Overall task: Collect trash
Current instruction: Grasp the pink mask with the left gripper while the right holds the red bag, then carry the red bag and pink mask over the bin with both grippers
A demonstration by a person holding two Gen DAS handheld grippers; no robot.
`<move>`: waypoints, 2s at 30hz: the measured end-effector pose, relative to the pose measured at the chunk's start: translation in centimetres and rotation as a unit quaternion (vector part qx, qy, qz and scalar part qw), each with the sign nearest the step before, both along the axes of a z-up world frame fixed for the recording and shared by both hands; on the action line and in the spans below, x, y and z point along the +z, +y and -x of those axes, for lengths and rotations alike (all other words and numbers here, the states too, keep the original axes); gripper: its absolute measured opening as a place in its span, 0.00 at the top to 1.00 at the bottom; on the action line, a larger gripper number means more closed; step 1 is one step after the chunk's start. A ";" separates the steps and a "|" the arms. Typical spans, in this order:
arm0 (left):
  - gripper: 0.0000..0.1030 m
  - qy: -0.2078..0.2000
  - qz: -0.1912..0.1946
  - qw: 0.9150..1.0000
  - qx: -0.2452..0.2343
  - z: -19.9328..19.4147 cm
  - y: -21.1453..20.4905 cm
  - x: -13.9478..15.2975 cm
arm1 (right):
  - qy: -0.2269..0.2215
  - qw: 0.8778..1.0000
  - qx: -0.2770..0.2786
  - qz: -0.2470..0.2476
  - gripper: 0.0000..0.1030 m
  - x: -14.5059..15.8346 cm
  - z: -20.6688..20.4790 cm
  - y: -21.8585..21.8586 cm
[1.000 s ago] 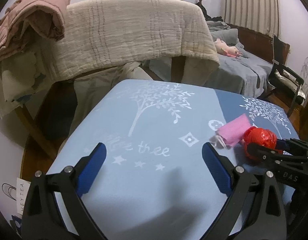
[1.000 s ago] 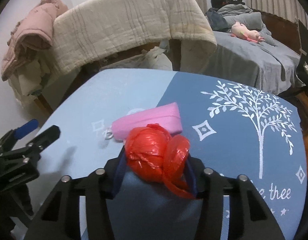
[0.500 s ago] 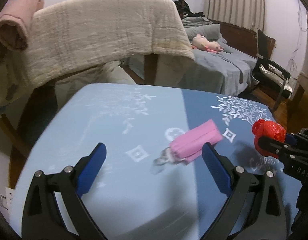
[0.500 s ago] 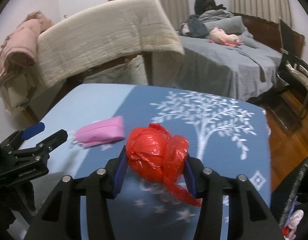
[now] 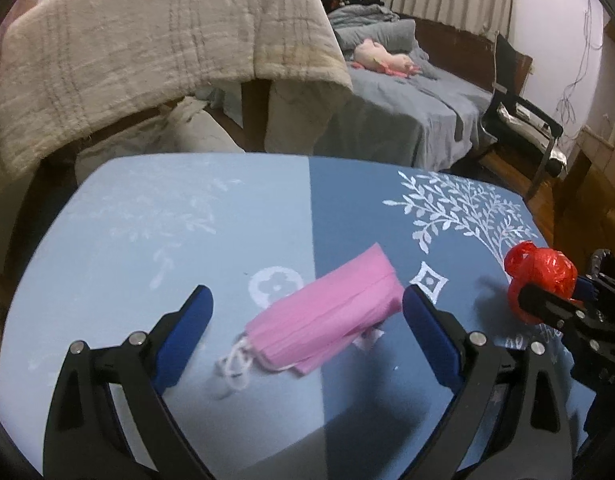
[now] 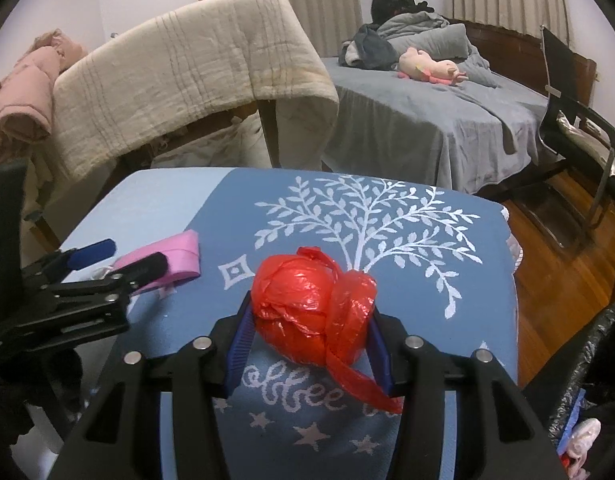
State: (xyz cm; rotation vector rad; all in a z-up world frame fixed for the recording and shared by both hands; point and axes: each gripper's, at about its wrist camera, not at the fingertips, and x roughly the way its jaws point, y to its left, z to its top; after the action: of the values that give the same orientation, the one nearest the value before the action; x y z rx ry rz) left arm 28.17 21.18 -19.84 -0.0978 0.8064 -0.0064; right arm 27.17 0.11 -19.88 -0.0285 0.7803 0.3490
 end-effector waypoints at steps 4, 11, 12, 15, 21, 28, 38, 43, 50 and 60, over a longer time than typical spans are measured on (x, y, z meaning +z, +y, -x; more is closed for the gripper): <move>0.40 0.026 0.004 0.999 -0.022 -0.7 -0.8 -0.8 | 0.002 1.000 -0.002 -0.002 0.52 0.0 0.0 -0.1; 0.80 0.018 0.004 0.999 -0.043 -0.4 -1.7 -0.6 | 0.006 1.000 -0.005 -0.005 0.52 -0.1 0.4 -0.6; 0.81 0.014 0.001 0.999 -0.043 -0.2 -1.8 -0.5 | 0.006 1.000 -0.006 -0.006 0.51 0.0 0.5 -0.6; 0.83 0.003 -0.001 0.999 -0.043 0.4 -2.2 0.0 | 0.005 1.000 -0.006 -0.007 0.51 0.3 0.7 -0.7; 0.83 -0.019 0.006 0.999 -0.044 2.3 -3.0 1.9 | -0.002 1.000 -0.010 -0.016 0.51 1.4 1.5 -1.5; 0.83 -0.034 0.009 0.999 -0.036 5.2 -4.1 4.5 | -0.011 1.000 -0.011 -0.025 0.52 3.1 3.3 -2.5; 0.83 -0.034 0.008 0.999 -0.036 9.1 -6.0 7.0 | -0.032 0.999 -0.011 -0.022 0.52 5.9 7.1 -4.5; 0.83 -0.038 0.014 0.998 -0.038 11.5 -7.4 7.9 | -0.043 0.999 -0.017 -0.026 0.52 7.6 9.7 -6.3; 0.83 -0.056 -0.001 0.997 -0.056 14.6 -10.2 9.5 | -0.053 0.998 -0.023 -0.026 0.52 9.2 13.4 -8.8; 0.83 -0.082 0.004 0.993 -0.086 18.0 -14.1 12.3 | -0.075 0.996 -0.046 -0.023 0.51 11.4 18.1 -12.9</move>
State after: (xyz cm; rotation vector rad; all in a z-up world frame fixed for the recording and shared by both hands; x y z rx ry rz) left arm 10.14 7.06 -7.54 -0.0347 0.6486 -0.1777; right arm 9.05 -12.80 -8.44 0.0247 0.6233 0.2751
